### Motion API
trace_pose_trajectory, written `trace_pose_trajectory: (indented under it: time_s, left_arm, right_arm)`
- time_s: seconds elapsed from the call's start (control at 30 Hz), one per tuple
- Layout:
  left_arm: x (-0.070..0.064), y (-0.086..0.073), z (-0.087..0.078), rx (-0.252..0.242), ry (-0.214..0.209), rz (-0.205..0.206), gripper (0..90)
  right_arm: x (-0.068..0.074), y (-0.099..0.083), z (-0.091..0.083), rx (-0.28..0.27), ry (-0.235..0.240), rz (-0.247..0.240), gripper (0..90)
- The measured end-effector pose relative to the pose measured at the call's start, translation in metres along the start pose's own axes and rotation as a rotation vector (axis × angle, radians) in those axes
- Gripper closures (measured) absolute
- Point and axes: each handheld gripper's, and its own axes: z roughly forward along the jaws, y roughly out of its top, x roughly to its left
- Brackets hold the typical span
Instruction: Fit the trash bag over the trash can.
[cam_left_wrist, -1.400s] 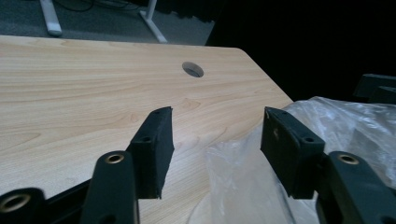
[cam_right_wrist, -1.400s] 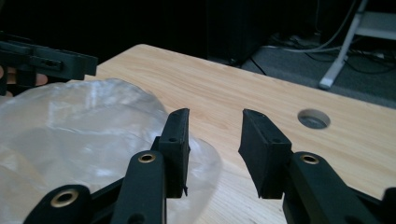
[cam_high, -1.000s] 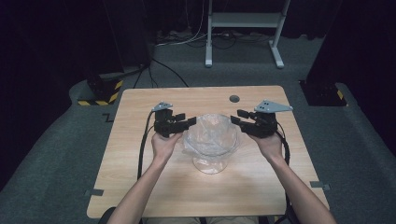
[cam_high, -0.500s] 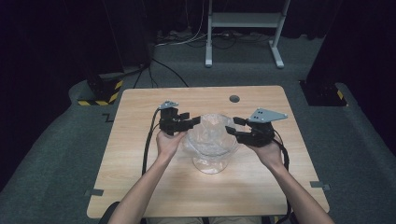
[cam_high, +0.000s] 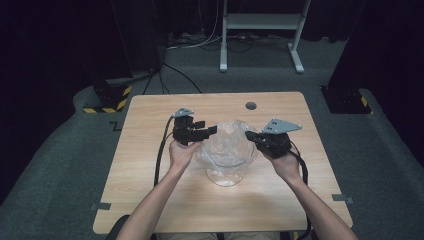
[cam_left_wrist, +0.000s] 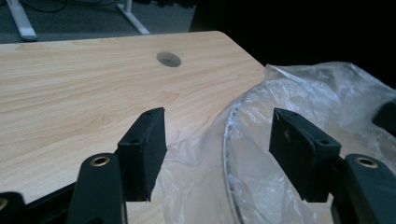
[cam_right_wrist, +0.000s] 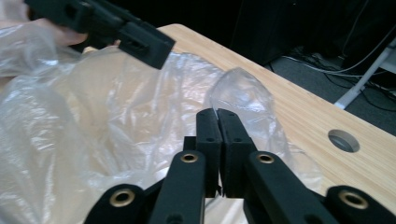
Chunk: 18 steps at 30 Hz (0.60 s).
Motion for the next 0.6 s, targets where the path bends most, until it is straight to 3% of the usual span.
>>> trace_pose_trajectory:
  time_s: [0.23,0.43,0.6]
  left_arm:
    - [-0.003,-0.003,-0.007,0.010,0.006,0.024,34.2]
    - [-0.001,-0.009,-0.018,0.010,0.013,0.033,32.5]
    - [-0.002,-0.013,-0.029,0.002,0.014,0.039,31.9]
  right_arm:
    - [-0.019,-0.004,0.005,-0.013,-0.012,0.072,90.0]
    - [-0.028,-0.006,0.010,-0.016,-0.035,0.091,90.0]
    - [-0.034,-0.012,0.016,0.012,-0.055,0.107,90.0]
